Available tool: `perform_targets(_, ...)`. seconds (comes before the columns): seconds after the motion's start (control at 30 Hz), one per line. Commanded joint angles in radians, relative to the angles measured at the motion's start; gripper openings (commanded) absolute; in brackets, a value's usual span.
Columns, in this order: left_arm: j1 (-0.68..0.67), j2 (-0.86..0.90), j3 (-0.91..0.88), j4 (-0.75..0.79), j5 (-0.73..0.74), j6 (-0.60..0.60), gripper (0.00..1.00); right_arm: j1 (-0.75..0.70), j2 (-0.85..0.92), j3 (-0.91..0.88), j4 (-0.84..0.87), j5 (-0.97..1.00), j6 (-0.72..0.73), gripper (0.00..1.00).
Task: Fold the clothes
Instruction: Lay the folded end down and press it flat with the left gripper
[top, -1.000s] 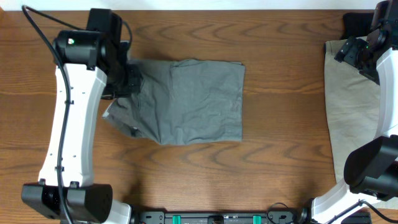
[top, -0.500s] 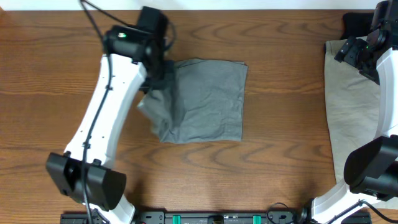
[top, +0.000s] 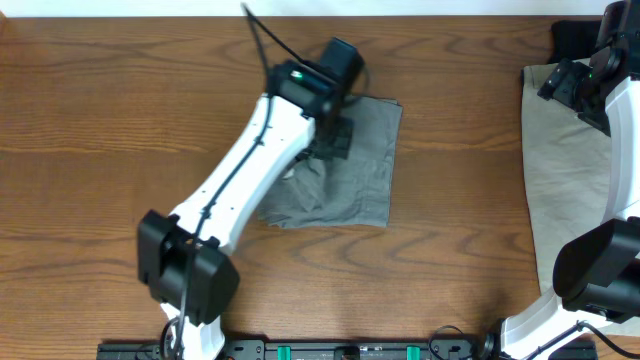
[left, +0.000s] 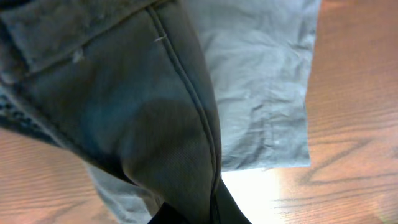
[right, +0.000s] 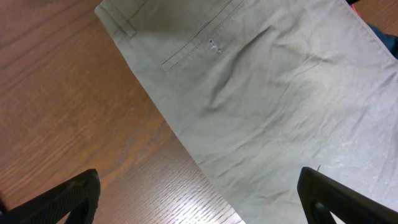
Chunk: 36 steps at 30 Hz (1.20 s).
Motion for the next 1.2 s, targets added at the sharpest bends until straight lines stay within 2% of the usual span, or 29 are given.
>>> perform_targets(0.0, -0.041, 0.042, 0.001, 0.014, 0.006, -0.011, 0.06, -0.006, -0.017, 0.006, -0.001, 0.014, 0.011, 0.99)
perform_targets(0.27, -0.11, 0.143, 0.001, 0.091, 0.007, -0.034, 0.06, -0.006, -0.017, 0.006, -0.001, 0.014, 0.011, 0.99)
perform_targets(0.57, -0.121, 0.201, 0.0, 0.118, 0.033, -0.037, 0.06, -0.006, -0.017, 0.006, -0.001, 0.014, 0.012, 0.99)
perform_targets(0.6, -0.121, 0.201, 0.0, 0.12, 0.033, -0.037, 0.08, -0.006, -0.017, 0.006, -0.001, 0.014, 0.011, 0.99)
perform_targets(0.63, -0.121, 0.201, 0.0, 0.121, 0.032, -0.037, 0.15, -0.005, -0.017, 0.006, -0.001, 0.014, 0.012, 0.99)
perform_targets(0.67, -0.121, 0.2, 0.0, 0.122, 0.032, -0.037, 0.29, -0.005, -0.017, 0.006, -0.001, 0.014, 0.012, 0.99)
perform_targets(0.7, -0.121, 0.2, 0.0, 0.123, 0.032, -0.037, 0.5, -0.005, -0.017, 0.006, -0.001, 0.014, 0.011, 0.99)
perform_targets(0.73, -0.121, 0.199, 0.0, 0.121, 0.032, -0.037, 0.64, -0.005, -0.017, 0.006, -0.001, 0.014, 0.011, 0.99)
perform_targets(0.83, -0.121, 0.184, 0.002, 0.108, 0.033, -0.037, 0.8, -0.005, -0.017, 0.006, -0.001, 0.014, 0.012, 0.99)
perform_targets(0.87, -0.12, 0.176, 0.004, 0.103, 0.032, -0.036, 0.83, -0.005, -0.017, 0.006, -0.001, 0.014, 0.011, 0.99)
perform_targets(1.1, -0.099, 0.093, 0.006, 0.07, 0.033, -0.036, 0.86, -0.005, -0.017, 0.006, -0.001, 0.014, 0.012, 0.99)
perform_targets(1.17, -0.096, 0.092, 0.005, 0.064, 0.033, -0.037, 0.8, -0.005, -0.017, 0.006, -0.001, 0.014, 0.011, 0.99)
